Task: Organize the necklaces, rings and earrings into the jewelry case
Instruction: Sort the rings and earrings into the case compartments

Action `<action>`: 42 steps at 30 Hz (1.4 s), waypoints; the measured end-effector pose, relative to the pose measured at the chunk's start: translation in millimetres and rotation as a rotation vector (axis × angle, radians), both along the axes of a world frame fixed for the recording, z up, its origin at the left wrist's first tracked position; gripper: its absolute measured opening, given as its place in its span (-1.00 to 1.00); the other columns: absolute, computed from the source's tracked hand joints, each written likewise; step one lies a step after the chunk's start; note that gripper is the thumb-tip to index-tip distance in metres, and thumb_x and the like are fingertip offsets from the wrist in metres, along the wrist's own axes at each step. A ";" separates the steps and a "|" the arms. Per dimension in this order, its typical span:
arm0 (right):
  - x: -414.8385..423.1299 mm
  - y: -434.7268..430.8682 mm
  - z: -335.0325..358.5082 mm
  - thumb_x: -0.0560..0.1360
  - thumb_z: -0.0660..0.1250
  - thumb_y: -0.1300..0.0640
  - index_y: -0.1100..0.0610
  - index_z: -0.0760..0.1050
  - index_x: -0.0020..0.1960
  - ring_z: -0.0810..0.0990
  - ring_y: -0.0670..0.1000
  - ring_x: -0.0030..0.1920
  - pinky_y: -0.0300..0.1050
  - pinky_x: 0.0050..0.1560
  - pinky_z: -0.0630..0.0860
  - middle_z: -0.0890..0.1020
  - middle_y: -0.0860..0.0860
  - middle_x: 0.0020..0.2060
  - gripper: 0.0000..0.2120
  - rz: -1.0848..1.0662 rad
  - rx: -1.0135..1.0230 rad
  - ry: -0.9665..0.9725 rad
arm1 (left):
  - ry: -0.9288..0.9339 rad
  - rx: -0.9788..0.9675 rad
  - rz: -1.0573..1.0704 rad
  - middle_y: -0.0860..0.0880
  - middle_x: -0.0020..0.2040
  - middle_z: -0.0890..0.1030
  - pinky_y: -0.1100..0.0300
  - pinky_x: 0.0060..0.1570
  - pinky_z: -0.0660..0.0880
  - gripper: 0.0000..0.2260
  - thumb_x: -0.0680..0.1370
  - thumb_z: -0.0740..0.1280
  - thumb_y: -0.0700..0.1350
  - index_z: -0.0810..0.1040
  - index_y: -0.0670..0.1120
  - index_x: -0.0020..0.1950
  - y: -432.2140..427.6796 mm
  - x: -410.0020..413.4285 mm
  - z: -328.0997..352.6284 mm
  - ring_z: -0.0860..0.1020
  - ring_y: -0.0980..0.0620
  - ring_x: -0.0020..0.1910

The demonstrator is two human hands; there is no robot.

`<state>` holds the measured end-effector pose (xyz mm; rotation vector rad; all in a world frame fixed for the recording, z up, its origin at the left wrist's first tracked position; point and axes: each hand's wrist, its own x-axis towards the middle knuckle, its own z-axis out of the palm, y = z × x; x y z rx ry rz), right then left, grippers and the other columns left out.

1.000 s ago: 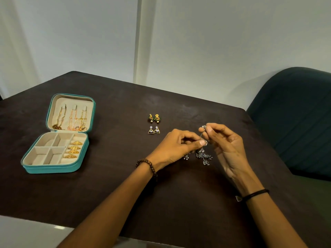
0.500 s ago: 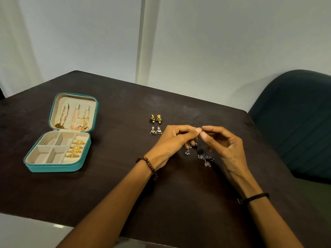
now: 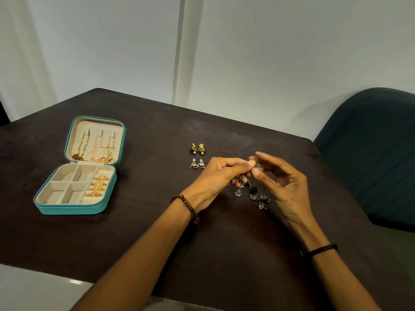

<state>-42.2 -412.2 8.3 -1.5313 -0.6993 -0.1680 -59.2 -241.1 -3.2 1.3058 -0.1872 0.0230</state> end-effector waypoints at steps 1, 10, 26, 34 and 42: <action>-0.8 0.3 0.4 0.45 0.45 0.38 0.16 0.57 0.27 0.67 0.02 0.13 -0.24 0.06 0.60 0.71 0.03 0.12 -0.59 -0.006 0.004 -0.013 | 0.015 -0.013 -0.001 -0.03 -0.22 0.62 0.34 -0.29 0.43 -0.87 0.58 0.39 -0.12 0.71 -0.15 -0.04 -0.2 0.3 0.0 0.52 0.16 -0.30; 1.6 -2.9 -1.1 0.47 0.45 0.31 0.19 0.63 0.17 0.69 -0.02 0.13 -0.21 0.13 0.59 0.73 -0.01 0.06 -0.72 -0.073 -0.028 -0.046 | 0.023 -0.006 -0.008 -0.02 -0.23 0.61 0.34 -0.32 0.44 -0.83 0.58 0.40 -0.11 0.69 -0.21 0.01 0.8 1.5 -2.2 0.53 0.15 -0.30; -0.9 -6.6 -3.7 0.44 0.53 0.19 0.20 0.68 0.04 0.70 0.11 0.01 -0.16 0.09 0.60 0.73 0.18 -0.09 -0.81 -0.167 0.023 0.149 | -0.060 0.058 0.213 -0.18 -0.05 0.72 0.38 -0.14 0.52 -0.81 0.52 0.47 -0.23 0.68 -0.25 0.11 8.4 -14.5 3.7 0.67 0.13 -0.10; -20.1 1.1 14.9 0.40 0.55 0.21 0.24 0.68 0.02 0.72 0.06 -0.03 -0.19 0.01 0.62 0.74 0.14 -0.10 -0.78 -0.116 -0.010 0.198 | -0.091 0.156 0.242 -0.12 0.00 0.73 0.26 0.09 0.58 -0.79 0.51 0.47 -0.26 0.68 -0.22 0.14 17.6 -41.2 13.0 0.69 -0.01 0.04; -54.7 27.0 18.4 0.40 0.56 0.19 0.21 0.69 -0.01 0.74 0.07 -0.03 -0.13 0.06 0.64 0.76 0.10 -0.14 -0.81 -0.025 -0.113 0.243 | -0.051 0.246 0.352 -0.10 -0.15 0.74 0.12 0.10 0.61 -0.87 0.43 0.56 -0.14 0.74 -0.05 -0.04 41.1 -82.6 15.6 0.72 -0.03 -0.07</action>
